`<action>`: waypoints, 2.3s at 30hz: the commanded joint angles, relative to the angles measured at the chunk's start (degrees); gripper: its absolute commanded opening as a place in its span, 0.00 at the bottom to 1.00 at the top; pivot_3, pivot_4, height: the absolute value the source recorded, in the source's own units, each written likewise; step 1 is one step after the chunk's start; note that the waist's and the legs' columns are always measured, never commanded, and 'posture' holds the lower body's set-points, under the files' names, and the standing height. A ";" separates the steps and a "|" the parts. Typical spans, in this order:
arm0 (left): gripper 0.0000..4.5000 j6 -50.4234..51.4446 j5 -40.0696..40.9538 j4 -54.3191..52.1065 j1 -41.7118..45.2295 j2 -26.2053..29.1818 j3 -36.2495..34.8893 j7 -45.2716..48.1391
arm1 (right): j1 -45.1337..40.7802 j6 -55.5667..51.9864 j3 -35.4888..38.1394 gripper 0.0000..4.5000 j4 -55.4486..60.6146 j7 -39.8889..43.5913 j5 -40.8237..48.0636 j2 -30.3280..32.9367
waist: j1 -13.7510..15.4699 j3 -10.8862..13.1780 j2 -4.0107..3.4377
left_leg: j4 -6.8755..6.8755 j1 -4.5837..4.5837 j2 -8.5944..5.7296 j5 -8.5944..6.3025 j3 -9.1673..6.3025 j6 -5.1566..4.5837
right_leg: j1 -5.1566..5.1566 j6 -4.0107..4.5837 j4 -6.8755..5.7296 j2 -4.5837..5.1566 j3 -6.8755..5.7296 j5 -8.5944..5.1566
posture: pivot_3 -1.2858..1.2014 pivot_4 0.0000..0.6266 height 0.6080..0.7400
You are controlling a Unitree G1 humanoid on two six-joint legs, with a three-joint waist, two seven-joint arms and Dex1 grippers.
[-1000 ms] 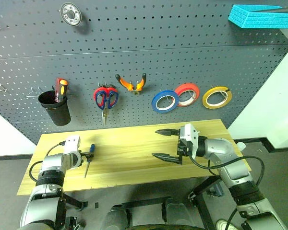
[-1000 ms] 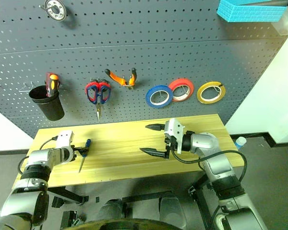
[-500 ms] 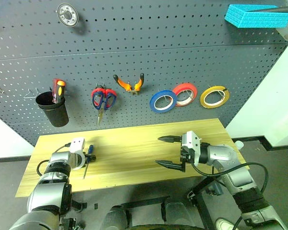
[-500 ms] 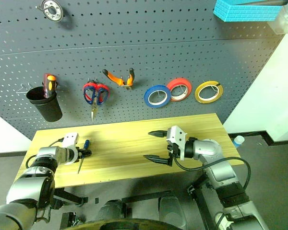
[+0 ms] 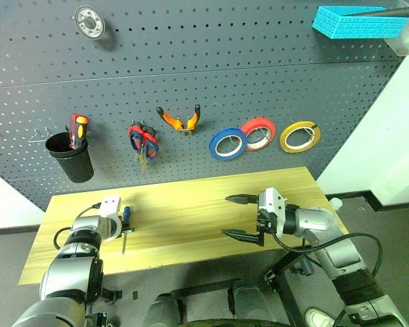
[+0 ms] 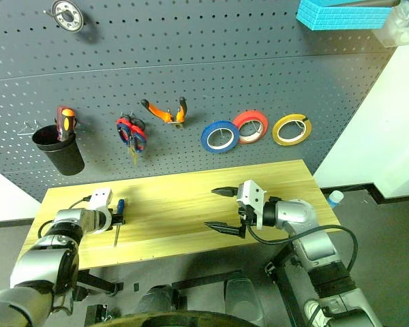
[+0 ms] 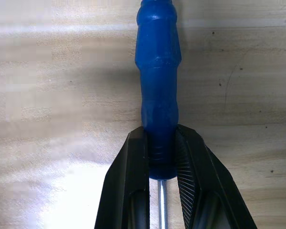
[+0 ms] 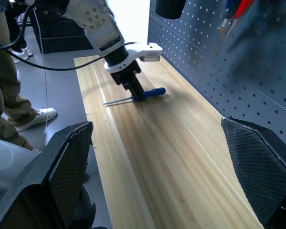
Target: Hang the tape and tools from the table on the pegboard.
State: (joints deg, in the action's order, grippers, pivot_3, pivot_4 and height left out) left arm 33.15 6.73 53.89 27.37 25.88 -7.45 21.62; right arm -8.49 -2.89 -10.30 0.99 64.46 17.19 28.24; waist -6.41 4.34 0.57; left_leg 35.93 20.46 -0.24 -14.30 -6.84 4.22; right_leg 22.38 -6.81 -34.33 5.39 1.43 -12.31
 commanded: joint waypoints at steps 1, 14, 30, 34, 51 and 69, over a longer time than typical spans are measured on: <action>0.09 -1.92 1.53 -18.98 -8.19 2.93 -0.63 4.13 | -2.50 0.73 1.37 1.00 2.59 -0.11 1.82 -0.47 | -0.26 0.00 0.00 | -0.01 0.00 0.00 0.00 0.00 0.00 | 0.01 0.00 -0.01 0.00 0.00 0.00 | 0.47 0.00 0.98; 0.09 -17.92 33.42 -71.28 -34.76 2.66 -25.14 18.99 | -7.74 2.08 0.30 1.00 -1.53 1.27 2.44 -3.19 | 0.88 0.01 -0.11 | 0.05 0.19 0.06 -0.16 0.03 0.22 | 0.28 0.11 0.32 0.10 -0.16 -0.04 | 0.50 0.00 0.98; 0.09 -35.71 22.00 -47.44 -5.78 11.95 -26.76 12.56 | -14.60 -14.83 7.40 1.00 9.22 -2.44 20.20 -6.16 | 1.00 -0.07 -0.06 | 0.12 0.68 0.04 0.04 0.03 0.03 | 0.41 -0.04 0.01 0.04 -0.13 -0.06 | 0.48 0.00 0.98; 0.09 -40.43 19.54 -38.34 -1.05 12.25 -24.92 13.97 | -14.19 -15.53 7.81 1.00 10.35 -2.98 20.01 -5.65 | 0.92 -0.08 -0.05 | 0.19 0.66 0.04 0.04 0.04 0.03 | 0.38 -0.01 -0.01 0.04 -0.12 -0.04 | 0.48 0.00 0.98; 0.73 -49.77 17.86 -18.46 1.71 10.81 -22.85 17.54 | -12.30 -14.72 8.11 1.00 10.59 -3.84 18.83 -3.75 | 0.77 -0.08 -0.04 | 0.19 0.67 0.04 0.04 0.04 0.02 | 0.40 -0.16 -0.03 0.04 -0.11 0.06 | 0.47 0.00 0.98; 0.99 -37.67 23.77 -66.14 -42.57 6.77 -25.24 18.63 | -3.90 -0.92 12.46 1.00 -1.01 -2.70 8.98 1.13 | 1.14 -0.09 -0.07 | 0.13 0.60 0.07 0.01 0.21 0.05 | 0.37 0.06 0.08 0.08 0.03 -0.03 | 0.49 0.00 0.98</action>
State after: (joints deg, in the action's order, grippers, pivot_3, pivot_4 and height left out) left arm -4.20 31.23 -8.27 -15.27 32.31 -32.43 40.35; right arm -12.00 -6.51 0.55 0.51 61.36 27.04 28.73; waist -5.28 4.25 0.51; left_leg 36.10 21.06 -0.17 -14.34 -6.63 4.35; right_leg 22.73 -6.73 -34.24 5.47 1.45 -12.35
